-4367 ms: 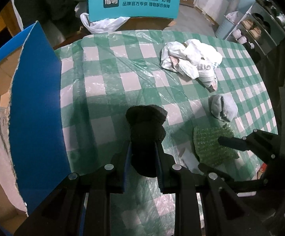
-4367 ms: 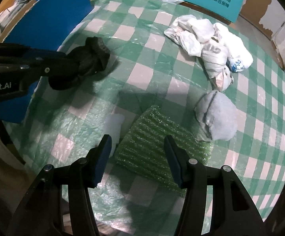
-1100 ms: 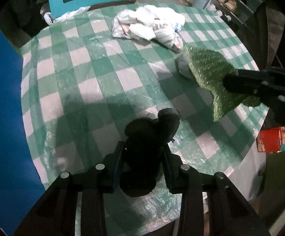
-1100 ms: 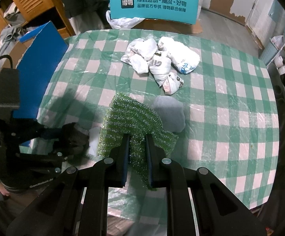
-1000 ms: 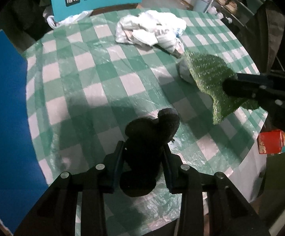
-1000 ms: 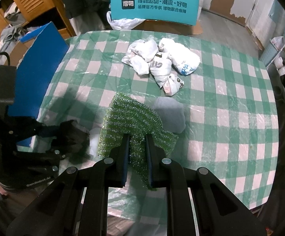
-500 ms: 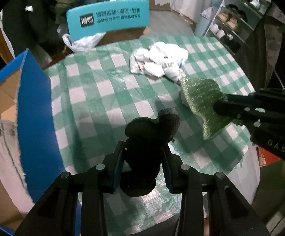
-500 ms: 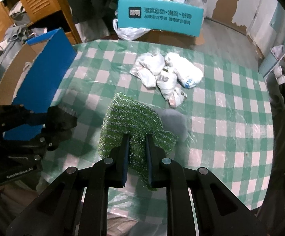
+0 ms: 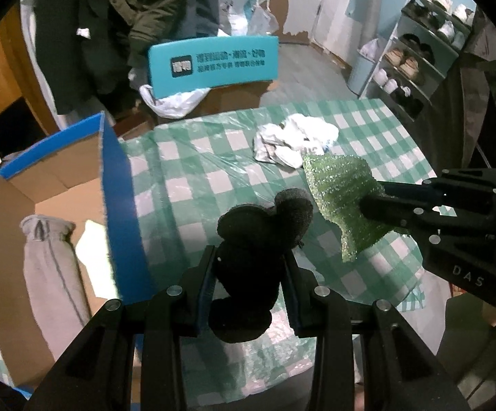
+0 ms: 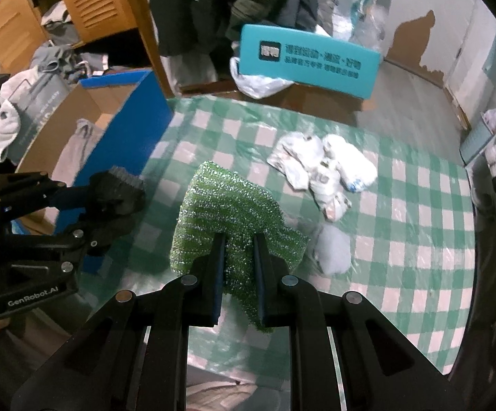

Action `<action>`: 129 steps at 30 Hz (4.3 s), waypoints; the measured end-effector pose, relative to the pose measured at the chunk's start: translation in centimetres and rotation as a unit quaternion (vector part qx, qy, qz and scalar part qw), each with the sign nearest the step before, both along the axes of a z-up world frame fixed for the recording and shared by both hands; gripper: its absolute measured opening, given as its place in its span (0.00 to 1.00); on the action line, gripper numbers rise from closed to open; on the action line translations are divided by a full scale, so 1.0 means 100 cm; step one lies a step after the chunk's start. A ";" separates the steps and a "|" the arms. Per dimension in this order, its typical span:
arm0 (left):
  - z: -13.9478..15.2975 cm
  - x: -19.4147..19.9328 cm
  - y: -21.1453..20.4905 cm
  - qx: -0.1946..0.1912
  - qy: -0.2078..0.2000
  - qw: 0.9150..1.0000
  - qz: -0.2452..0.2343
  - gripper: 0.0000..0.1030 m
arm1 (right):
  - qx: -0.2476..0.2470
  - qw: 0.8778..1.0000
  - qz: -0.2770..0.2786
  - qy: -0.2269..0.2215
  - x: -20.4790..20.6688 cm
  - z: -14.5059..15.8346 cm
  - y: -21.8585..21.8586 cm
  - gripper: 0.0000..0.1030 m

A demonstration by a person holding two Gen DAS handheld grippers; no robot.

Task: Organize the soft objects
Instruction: 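Carry the green scrubber with the right tool while the left tool carries the black item to the box, then open both tools to drop the scrubber and black item into the box, then move both tools back over the grey fuzzy sock on the table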

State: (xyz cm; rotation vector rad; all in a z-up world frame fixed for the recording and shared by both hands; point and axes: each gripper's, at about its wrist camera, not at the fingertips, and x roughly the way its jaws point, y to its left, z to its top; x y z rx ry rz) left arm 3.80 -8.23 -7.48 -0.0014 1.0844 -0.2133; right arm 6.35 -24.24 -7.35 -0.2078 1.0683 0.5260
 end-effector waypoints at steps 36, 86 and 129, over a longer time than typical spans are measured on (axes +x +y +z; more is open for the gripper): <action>0.026 -0.029 0.138 -0.017 -0.038 0.992 0.122 0.35 | 0.001 0.994 0.105 -0.024 0.002 0.033 0.152 0.13; 0.007 -0.037 0.204 -0.011 -0.005 0.977 0.211 0.62 | 0.009 0.990 0.139 0.013 0.013 0.016 0.223 0.46; 0.005 -0.001 0.061 -0.015 0.026 0.996 0.081 0.62 | 0.010 1.000 0.018 0.009 0.028 0.003 0.061 0.61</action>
